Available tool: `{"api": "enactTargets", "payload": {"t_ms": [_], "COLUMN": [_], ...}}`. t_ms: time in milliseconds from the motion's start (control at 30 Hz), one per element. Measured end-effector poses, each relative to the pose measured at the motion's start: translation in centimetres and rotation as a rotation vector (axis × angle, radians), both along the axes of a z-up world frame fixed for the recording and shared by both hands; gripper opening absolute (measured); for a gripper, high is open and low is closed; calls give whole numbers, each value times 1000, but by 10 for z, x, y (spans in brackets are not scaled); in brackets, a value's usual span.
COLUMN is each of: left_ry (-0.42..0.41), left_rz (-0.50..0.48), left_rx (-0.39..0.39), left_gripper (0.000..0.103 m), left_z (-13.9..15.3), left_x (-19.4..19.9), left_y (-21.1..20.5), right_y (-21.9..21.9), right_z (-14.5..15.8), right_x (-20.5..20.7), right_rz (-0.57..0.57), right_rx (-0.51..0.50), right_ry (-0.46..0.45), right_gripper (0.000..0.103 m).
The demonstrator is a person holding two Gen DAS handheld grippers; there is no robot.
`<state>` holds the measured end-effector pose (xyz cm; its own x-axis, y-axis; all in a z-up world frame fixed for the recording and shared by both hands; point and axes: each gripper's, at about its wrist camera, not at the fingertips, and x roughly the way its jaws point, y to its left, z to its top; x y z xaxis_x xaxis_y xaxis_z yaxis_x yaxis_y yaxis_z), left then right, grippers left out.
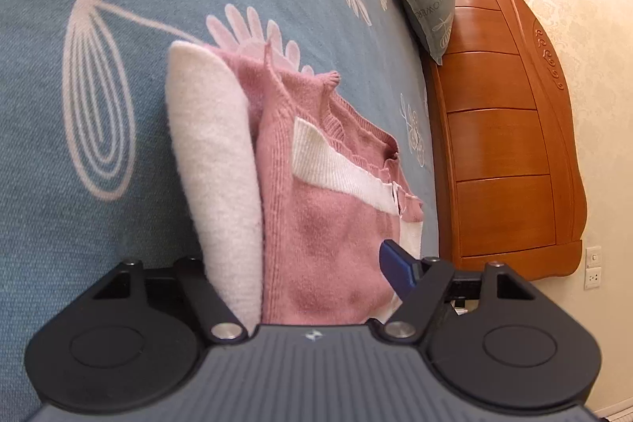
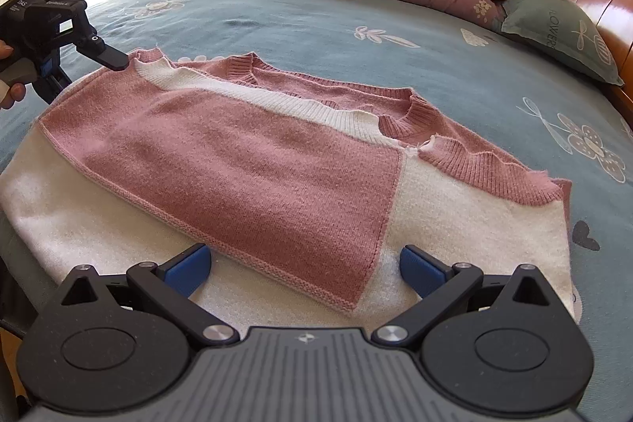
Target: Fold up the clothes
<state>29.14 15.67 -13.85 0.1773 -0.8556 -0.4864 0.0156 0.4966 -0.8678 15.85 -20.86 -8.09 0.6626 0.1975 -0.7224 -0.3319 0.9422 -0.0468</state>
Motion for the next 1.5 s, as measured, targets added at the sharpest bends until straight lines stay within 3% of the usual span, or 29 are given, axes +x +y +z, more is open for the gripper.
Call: {"api": "enactTargets", "payload": {"t_ms": [33,100,200,467,867,1000,1100,1233,1300,1367,1500], "left_ry": [7,43,72,26,-94,-105,-116,-114,-112,-110,-107], "left_rz": [3,28,45,48,-4,-9,-13,-3,4,11,16], "left_rx": [6,14,29,85,270,290,301,284,271,258,233], "left_gripper": [61,40,24,23,20,20,20,21,21,21,21], "left_z": [-2,-9,-16,-10,22,24,25,23,21,20,16], "left_x": [-3,-2,2,-5,-12,-13,-14,-16,-16,-17,-16], "left_y": [2,7,8,0,-23,-24,-24,-19,-18,-17,-14], "right_y": [-1,-1,2,3,6,3,5,16,20,25,32], "right_z": [0,-1,-2,-2,6,29,45,41,30,18,11], "right_x": [-1,0,1,0,6,9,16,35,45,56,74], "right_rz": [3,7,0,-4,-5,-19,-8,-3,-44,-100,-145], "right_rx": [3,0,-11,-16,-35,62,198,437,507,536,517], "right_ry": [-2,-4,-5,-9,29,-4,-12,78,125,155,122], "right_gripper": [103,103,103,103,103,103,103,103,103,103,103]}}
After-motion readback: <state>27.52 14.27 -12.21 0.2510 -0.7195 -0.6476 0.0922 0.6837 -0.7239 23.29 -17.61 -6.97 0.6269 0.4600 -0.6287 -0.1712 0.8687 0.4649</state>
